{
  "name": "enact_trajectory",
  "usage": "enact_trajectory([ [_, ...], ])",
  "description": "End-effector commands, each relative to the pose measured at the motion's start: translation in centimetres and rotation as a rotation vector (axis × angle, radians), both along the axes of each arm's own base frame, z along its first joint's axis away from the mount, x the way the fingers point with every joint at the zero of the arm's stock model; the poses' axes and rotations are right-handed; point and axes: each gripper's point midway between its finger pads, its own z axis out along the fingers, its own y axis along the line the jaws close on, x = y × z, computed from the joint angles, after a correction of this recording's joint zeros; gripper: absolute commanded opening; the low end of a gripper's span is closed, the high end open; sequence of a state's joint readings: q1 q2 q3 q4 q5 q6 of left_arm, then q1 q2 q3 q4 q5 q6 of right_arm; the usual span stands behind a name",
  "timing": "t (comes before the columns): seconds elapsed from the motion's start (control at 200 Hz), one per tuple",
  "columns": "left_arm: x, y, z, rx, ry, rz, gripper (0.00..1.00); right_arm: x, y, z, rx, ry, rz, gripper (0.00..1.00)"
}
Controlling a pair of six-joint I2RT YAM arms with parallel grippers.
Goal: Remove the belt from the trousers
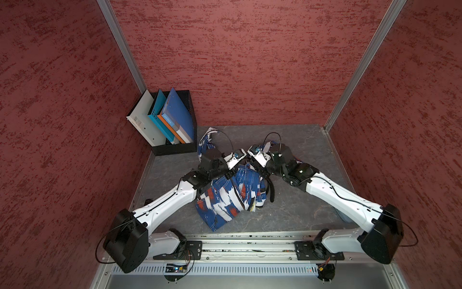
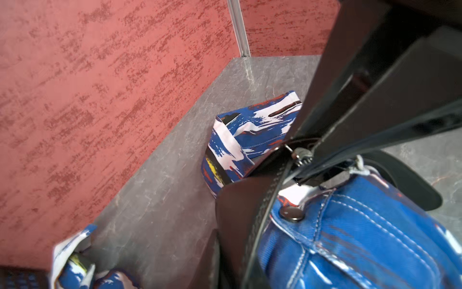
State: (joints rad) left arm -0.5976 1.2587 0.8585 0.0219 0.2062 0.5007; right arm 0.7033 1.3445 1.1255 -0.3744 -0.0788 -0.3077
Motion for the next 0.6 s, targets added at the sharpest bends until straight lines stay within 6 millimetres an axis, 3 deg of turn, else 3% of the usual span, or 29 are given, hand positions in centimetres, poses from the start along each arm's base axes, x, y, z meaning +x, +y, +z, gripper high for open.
enact_trajectory([
  [0.0,0.1,-0.3,1.6,-0.046,0.037,-0.016,0.00,-0.9,1.2,0.9,0.087,0.047,0.051,0.10],
  [0.055,-0.4,-0.1,1.1,-0.051,0.141,-0.016,0.00,-1.0,1.2,0.8,0.122,0.075,0.059,0.29],
  [0.13,-0.7,0.2,0.3,-0.048,0.277,0.029,0.00,-1.6,0.8,2.4,0.189,0.056,0.082,0.54],
  [0.24,-1.6,0.4,-0.3,-0.058,0.383,0.071,0.00,-3.2,-0.5,5.1,0.283,-0.071,0.134,0.74],
  [0.376,-2.1,1.0,-0.9,-0.045,0.471,0.144,0.00,-4.0,-0.8,7.9,0.410,-0.247,0.178,0.75],
  [0.591,-2.4,0.9,-1.0,-0.056,0.504,0.154,0.00,-0.8,1.8,6.8,0.485,-0.005,0.096,0.57],
])
